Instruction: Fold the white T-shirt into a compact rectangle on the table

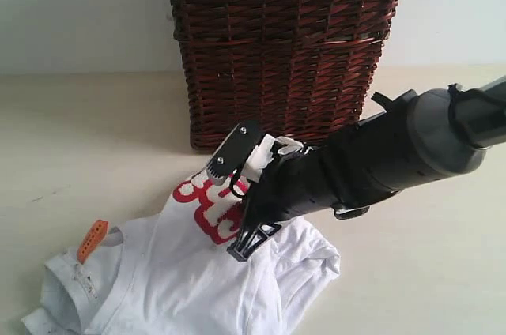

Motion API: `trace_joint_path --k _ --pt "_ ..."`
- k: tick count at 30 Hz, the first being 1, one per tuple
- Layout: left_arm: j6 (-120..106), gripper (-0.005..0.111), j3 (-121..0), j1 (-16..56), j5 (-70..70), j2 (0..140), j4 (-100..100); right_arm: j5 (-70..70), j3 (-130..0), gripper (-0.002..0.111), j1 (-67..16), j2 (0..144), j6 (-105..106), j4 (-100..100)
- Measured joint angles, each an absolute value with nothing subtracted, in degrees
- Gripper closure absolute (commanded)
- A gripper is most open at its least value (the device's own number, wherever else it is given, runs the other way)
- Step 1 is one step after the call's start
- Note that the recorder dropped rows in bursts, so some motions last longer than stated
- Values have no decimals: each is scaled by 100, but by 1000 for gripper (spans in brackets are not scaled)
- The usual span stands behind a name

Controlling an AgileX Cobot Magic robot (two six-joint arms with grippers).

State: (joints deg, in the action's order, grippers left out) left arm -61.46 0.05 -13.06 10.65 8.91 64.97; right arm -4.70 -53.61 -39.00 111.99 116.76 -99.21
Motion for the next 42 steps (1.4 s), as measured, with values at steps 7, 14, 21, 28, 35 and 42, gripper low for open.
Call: trace_joint_path --k 7,14,21,28,35,42 --pt "-6146 107 5 -1306 1065 891 6497 0 -5333 108 -3386 11143 10902 -9959" --pt "-6146 107 5 -1306 1065 891 6497 -244 -5062 108 -2927 10997 11483 -9974" --pt "-6146 107 5 -1306 1065 891 6497 -2172 -5218 108 -2873 10141 11532 -9508" --pt "-6146 107 5 -1306 1065 891 6497 -4419 -5228 108 -2953 10706 11077 -6928" --pt "-6146 107 5 -1306 1065 891 6497 -3595 -5228 108 -2953 11197 11202 -6792" --pt "-6146 107 5 -1306 1065 891 6497 -3434 -5255 108 -2953 11511 10580 -6917"
